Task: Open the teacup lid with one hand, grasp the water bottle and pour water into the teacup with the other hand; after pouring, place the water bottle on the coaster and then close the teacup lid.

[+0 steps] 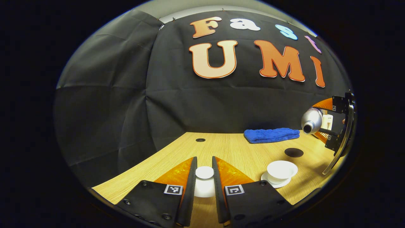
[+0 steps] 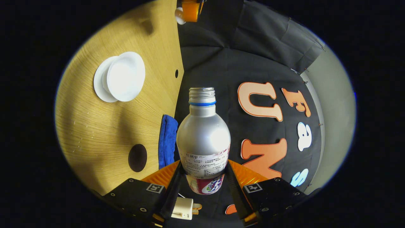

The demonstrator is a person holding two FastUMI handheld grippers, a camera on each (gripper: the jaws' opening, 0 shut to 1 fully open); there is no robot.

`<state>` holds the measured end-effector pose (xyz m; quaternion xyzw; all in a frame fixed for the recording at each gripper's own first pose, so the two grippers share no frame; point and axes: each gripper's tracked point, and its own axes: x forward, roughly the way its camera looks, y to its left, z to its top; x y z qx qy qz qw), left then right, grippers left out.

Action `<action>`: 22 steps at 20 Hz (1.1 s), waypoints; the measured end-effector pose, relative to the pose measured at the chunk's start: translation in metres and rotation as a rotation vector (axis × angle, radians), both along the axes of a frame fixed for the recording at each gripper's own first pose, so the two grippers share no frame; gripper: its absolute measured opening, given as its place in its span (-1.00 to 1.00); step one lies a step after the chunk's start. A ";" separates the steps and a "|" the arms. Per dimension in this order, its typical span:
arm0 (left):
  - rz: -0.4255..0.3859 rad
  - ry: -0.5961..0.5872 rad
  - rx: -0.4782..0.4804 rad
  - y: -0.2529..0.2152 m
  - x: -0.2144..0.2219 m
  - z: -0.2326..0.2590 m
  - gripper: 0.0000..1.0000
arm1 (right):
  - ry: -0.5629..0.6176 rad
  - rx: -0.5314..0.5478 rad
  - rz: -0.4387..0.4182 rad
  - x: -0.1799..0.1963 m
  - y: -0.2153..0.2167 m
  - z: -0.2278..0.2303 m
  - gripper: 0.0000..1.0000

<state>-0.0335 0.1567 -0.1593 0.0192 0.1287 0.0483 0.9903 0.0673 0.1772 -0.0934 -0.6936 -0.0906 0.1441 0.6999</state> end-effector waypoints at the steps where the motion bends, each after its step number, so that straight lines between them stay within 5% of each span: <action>1: 0.003 0.002 -0.002 0.000 -0.001 -0.001 -0.31 | -0.016 -0.011 -0.001 0.001 0.000 0.001 0.53; 22: 0.013 0.022 -0.026 0.004 -0.006 -0.016 -0.31 | -0.234 -0.207 0.011 0.014 -0.004 0.019 0.53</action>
